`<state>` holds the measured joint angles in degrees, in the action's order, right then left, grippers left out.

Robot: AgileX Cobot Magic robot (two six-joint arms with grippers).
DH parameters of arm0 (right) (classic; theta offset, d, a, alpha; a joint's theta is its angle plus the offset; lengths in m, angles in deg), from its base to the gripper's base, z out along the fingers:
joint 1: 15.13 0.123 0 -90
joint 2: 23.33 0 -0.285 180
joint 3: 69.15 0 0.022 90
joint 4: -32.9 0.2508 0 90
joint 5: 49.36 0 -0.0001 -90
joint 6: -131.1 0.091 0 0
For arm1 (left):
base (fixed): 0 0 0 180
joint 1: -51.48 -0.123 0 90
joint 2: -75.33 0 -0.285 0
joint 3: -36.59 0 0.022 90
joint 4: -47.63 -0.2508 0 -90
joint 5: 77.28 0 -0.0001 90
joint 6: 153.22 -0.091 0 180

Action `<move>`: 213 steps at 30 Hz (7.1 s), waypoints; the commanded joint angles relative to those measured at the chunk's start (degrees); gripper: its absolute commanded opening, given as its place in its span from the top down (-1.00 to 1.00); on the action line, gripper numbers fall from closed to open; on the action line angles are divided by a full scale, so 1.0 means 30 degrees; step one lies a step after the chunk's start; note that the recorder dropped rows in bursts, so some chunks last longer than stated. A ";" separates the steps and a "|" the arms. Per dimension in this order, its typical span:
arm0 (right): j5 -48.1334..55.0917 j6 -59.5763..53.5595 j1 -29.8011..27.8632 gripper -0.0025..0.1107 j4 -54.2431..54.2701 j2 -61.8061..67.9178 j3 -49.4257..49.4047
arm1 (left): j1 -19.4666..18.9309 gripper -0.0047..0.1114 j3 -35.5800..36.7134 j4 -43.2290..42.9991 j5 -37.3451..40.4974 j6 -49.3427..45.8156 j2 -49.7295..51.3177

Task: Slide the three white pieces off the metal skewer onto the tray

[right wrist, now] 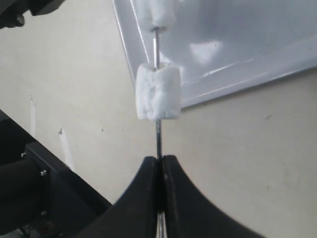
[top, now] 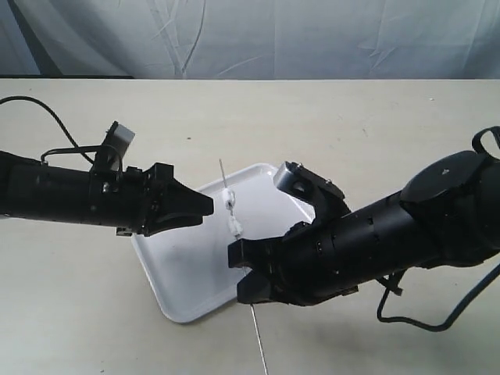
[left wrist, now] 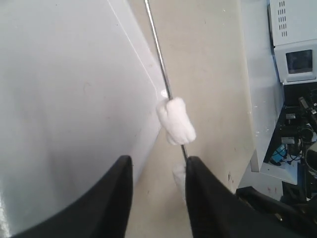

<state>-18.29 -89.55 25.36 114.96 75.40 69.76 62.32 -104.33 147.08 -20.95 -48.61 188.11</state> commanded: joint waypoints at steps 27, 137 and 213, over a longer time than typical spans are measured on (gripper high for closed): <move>-0.1713 -0.1169 0.2531 0.97 0.3278 -0.0139 -0.0055 | 0.0110 0.34 -0.0338 0.0166 0.1029 0.1080 -0.0009; 1.1461 1.1039 -0.2438 0.97 -1.3541 0.3306 0.7935 | 0.1183 0.33 -0.1142 -0.0462 0.2272 0.2432 -0.0009; 1.2962 1.4637 0.0916 0.97 -1.5364 0.4350 1.0711 | 0.0091 0.61 -0.1142 0.0166 -0.2438 0.2432 -0.0009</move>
<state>18.16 -47.38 26.56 70.24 90.09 101.68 64.37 -107.63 146.56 -24.78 -40.88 188.23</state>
